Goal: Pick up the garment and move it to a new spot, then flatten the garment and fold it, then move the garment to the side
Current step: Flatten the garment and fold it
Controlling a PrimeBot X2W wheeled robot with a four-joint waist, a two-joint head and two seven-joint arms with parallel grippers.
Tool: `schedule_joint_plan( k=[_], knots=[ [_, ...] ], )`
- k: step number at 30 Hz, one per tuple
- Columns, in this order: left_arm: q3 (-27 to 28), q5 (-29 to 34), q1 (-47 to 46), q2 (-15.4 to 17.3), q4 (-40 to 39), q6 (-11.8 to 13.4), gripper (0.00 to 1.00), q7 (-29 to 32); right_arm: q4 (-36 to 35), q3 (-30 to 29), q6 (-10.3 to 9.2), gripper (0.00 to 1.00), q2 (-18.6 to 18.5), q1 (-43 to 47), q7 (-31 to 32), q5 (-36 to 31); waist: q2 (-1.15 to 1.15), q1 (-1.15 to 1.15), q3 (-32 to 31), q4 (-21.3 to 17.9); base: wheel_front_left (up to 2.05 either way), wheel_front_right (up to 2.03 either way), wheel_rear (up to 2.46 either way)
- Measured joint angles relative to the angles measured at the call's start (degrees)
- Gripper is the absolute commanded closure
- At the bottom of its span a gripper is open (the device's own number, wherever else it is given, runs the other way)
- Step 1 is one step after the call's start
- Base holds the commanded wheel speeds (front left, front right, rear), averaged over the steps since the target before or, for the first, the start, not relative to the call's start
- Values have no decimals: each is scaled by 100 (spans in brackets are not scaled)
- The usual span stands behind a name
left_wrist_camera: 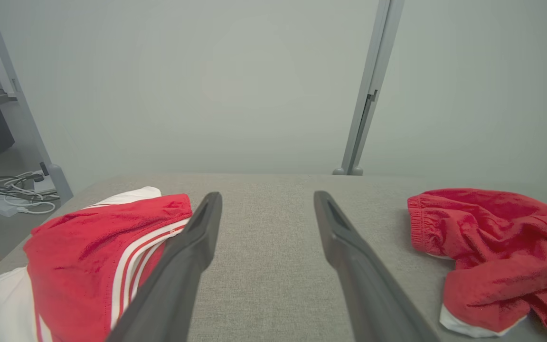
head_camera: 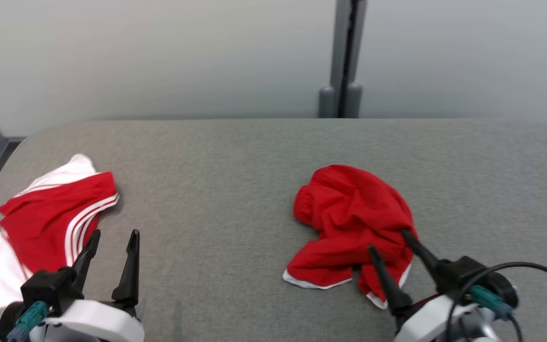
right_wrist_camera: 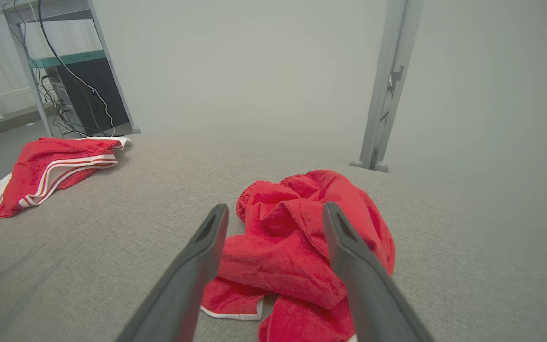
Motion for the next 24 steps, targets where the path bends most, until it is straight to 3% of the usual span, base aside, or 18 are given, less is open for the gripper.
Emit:
schedule_joint_plan(
  k=[11, 20, 21, 22, 23, 24],
  knots=[
    [-199, 55, -627, -255, 302, -264, 0, -225, 993, 1511, 7, 0, -426, -537, 287, 47, 0, 0, 581, 829, 0, 0, 0],
    [-199, 66, -976, -364, 661, -404, 0, -419, 1986, 1741, 7, 0, -627, -1216, 371, -278, 0, 0, 971, 1115, 0, 0, 0],
    [-196, 66, -1033, -370, 688, -413, 0, -426, 2089, 1760, 7, 23, -636, -1272, 401, -332, 0, 0, 997, 1124, 0, 0, 0],
    [-188, 66, -1068, -376, 710, -416, 0, -448, 2139, 1791, 7, 23, -619, -1327, 392, -338, 0, 0, 1018, 1131, 0, 0, 0],
    [-186, 67, -1098, -386, 742, -448, 0, -463, 2218, 1837, 7, 63, -609, -1394, 410, -346, 0, 0, 1037, 1136, 0, 0, 0],
    [-182, 67, -1130, -393, 775, -456, 0, -480, 2273, 1863, 7, 92, -597, -1460, 419, -344, 0, 0, 1054, 1134, 0, 0, 0]
  ],
)
